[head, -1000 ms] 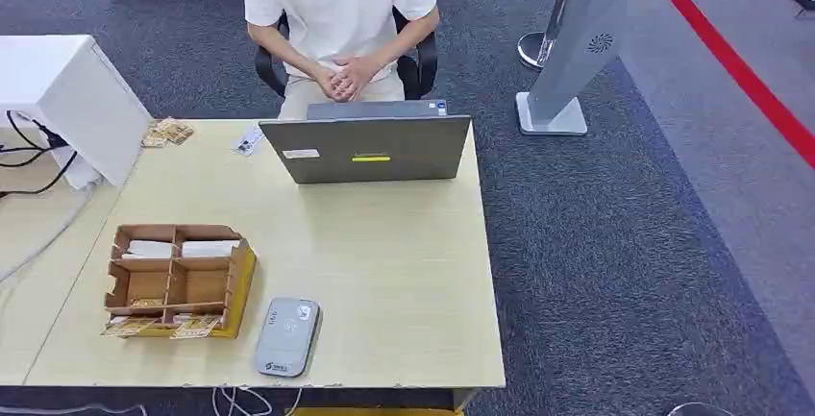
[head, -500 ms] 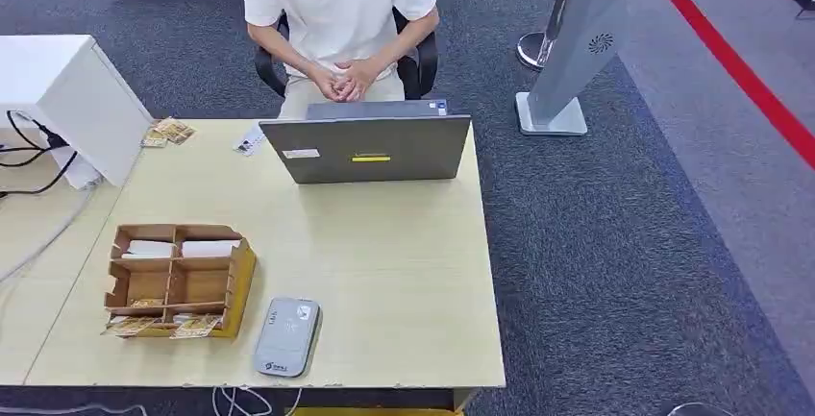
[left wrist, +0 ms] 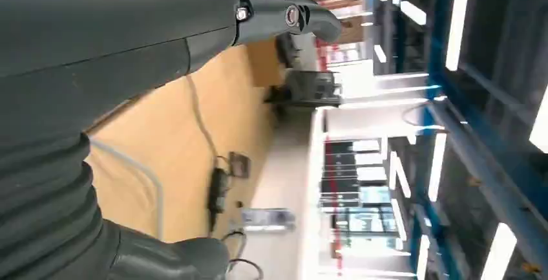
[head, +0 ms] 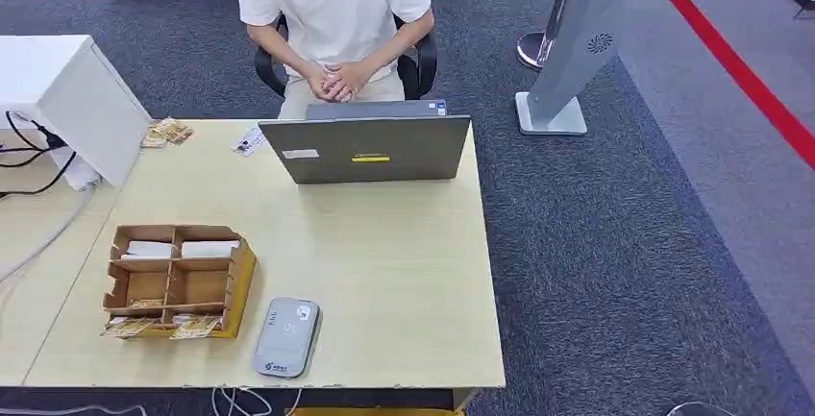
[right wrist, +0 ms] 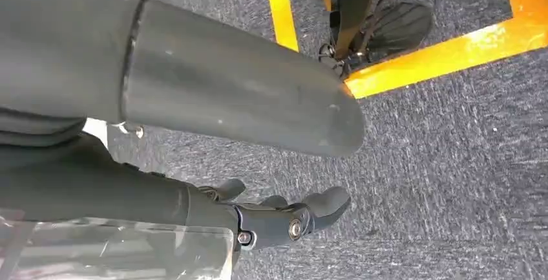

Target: Pass the card to the sensor for recognition and then transmit it.

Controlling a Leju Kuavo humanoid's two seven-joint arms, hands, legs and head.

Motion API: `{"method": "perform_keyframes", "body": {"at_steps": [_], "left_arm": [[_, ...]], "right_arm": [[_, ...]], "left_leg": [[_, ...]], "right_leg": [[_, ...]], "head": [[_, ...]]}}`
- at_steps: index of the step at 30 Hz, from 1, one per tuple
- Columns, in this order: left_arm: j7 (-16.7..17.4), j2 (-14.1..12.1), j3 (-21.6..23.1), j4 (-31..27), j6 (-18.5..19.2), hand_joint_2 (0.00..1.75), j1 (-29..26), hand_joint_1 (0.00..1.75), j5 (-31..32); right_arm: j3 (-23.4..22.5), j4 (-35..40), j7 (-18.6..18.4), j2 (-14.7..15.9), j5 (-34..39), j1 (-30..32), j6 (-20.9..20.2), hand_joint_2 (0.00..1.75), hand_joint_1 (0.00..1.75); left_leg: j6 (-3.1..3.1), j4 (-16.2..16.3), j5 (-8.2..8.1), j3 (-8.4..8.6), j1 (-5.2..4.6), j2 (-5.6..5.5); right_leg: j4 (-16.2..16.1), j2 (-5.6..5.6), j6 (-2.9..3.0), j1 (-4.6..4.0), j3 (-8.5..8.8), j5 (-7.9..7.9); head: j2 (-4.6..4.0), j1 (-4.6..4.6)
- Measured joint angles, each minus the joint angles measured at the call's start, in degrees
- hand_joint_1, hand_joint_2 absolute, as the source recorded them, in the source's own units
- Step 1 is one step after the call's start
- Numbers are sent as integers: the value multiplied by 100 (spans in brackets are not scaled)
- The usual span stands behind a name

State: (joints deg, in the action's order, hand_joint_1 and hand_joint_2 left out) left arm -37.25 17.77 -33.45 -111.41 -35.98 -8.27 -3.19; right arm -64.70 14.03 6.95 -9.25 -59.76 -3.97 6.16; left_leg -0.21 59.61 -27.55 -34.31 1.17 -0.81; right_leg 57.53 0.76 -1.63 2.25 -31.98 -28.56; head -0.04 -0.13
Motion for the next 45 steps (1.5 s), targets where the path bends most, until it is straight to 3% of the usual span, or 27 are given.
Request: {"method": "perform_keyframes", "body": {"at_steps": [12,19,25,30,37,45], "left_arm": [[-201,-42,896,-1398,-266,175,337,0,2094],[-256,-147,1332,-1527,-354,175,954,0,3360],[-267,-212,1450,-1046,-365,175,1602,0,4293],[-277,-260,1454,-679,-365,175,1826,0,4815],[-269,-402,1452,500,-367,175,2219,0,5418],[433,-835,1721,1824,-343,175,2693,0,5914]], "right_arm": [[6,-66,-85,-2,-314,-42,-7,0,0],[101,-103,-116,-2,-527,-73,-17,0,0],[190,-129,-173,-2,-669,-106,-42,0,0],[208,-131,-214,-2,-745,-110,-68,0,0],[232,-138,-258,-2,-802,-136,-103,0,0],[243,-142,-308,13,-822,-145,-122,0,0]], "left_leg": [[0,1,0,6,0,9],[0,2,1,7,0,8],[0,2,3,7,0,6],[0,4,3,6,0,8],[0,5,3,7,0,8],[0,5,4,5,0,9]], "right_leg": [[0,9,2,0,0,2],[0,9,2,0,0,2],[1,8,2,0,4,4],[1,13,2,0,-1,4],[1,13,1,0,0,4],[4,16,2,0,2,5]], "head": [[0,-2],[0,-2],[0,-2],[0,-2],[0,4],[0,2]]}}
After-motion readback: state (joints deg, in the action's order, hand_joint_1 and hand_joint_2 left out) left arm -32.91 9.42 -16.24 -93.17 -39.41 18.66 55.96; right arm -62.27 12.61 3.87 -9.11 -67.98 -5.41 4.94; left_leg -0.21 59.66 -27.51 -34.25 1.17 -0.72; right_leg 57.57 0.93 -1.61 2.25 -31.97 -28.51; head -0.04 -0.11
